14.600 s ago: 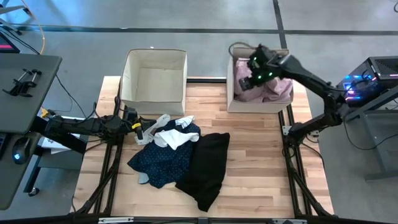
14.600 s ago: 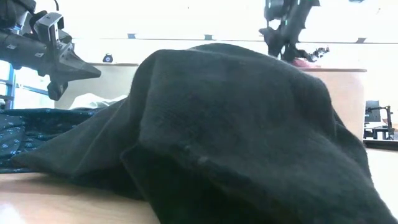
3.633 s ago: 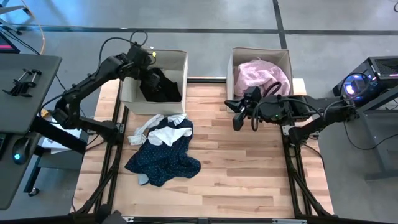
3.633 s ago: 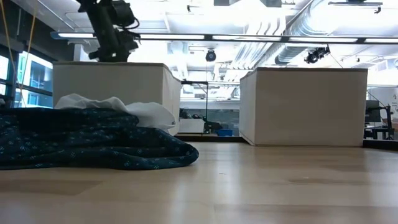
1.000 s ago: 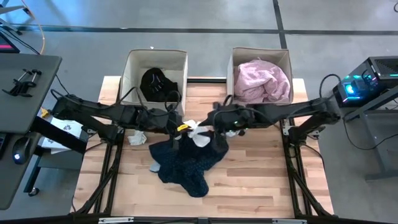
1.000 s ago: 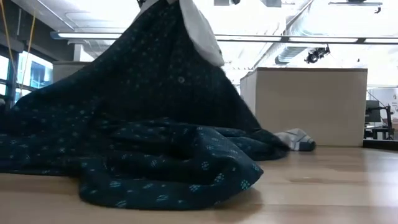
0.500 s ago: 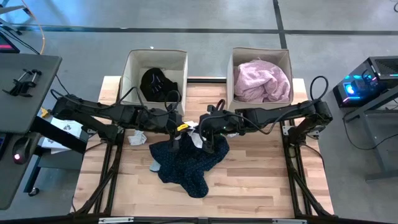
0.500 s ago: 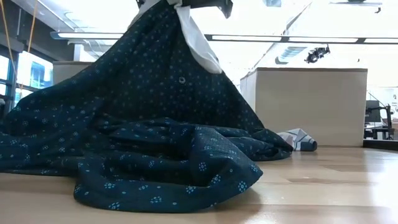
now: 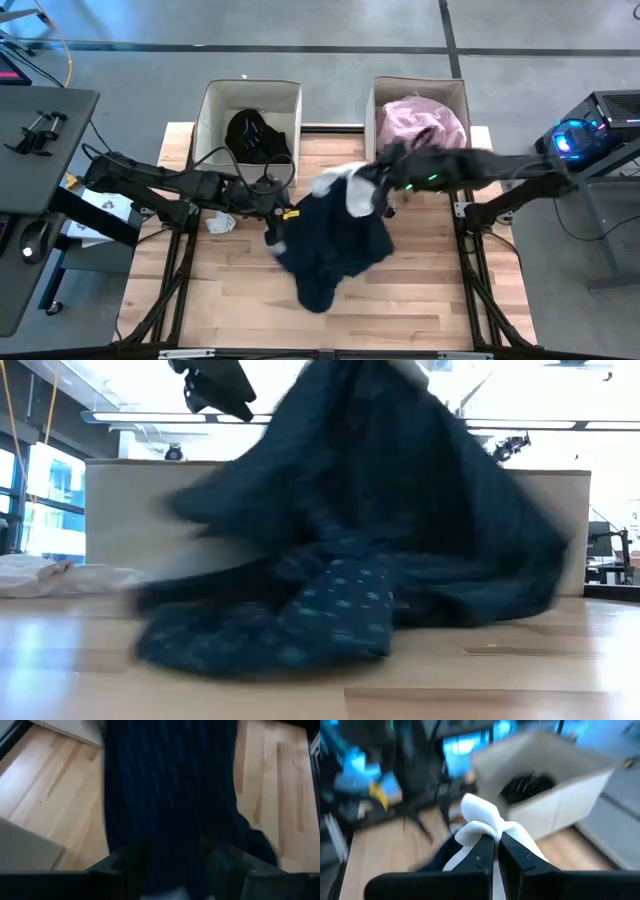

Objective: Sort clothes
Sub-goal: Put the white long sock into the top right laundry bin

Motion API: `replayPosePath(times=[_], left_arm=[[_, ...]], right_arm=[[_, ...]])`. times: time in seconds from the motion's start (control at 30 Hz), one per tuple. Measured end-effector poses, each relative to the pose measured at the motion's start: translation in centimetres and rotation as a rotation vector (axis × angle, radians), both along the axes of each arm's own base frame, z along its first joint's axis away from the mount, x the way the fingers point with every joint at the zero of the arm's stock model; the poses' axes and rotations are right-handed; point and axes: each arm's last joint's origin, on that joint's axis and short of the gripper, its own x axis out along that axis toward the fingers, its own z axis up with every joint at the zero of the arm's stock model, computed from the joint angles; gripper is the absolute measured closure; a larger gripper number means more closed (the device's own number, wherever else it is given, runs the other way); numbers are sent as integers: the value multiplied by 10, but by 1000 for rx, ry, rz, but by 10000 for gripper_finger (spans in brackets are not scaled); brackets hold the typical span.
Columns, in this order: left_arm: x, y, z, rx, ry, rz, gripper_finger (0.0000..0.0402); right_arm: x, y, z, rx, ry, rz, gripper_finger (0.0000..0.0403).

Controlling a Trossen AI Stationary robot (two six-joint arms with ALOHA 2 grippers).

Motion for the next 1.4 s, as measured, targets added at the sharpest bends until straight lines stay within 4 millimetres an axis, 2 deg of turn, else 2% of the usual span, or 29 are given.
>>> replayPosePath(times=[0.1, 0.23, 0.37, 0.53, 0.67, 0.83, 0.97, 1.03, 1.13, 1.17, 1.4], left_arm=[[2, 0, -3, -2, -23, 14, 232], [7, 0, -6, 38, -104, 23, 232], [18, -2, -5, 57, -285, -10, 232], [31, -3, -3, 183, -501, -55, 231], [37, 1, 2, 286, -578, -5, 231], [42, 9, 7, 230, -674, 35, 231], [47, 13, -1, 123, -652, -130, 247], [50, 14, -7, 50, -621, -150, 284], [50, 13, -22, -29, -497, -184, 372], [49, 12, -28, -46, -444, -180, 386], [32, -2, -58, -49, -98, -219, 399]], right_arm=[[-19, -8, 17, -18, -77, -2, 401], [-25, -9, 26, 35, -146, 104, 401], [-9, 2, 22, 103, -160, 247, 401], [9, 15, 27, 60, -276, 330, 401], [15, 18, 28, 58, -324, 342, 401], [16, 18, 32, 67, -366, 340, 401], [18, 18, 31, 92, -367, 335, 400], [19, 18, 30, 91, -364, 334, 396], [21, 18, 30, 94, -370, 334, 393], [21, 18, 30, 97, -371, 333, 393], [20, 17, 30, 71, -364, 312, 400]])
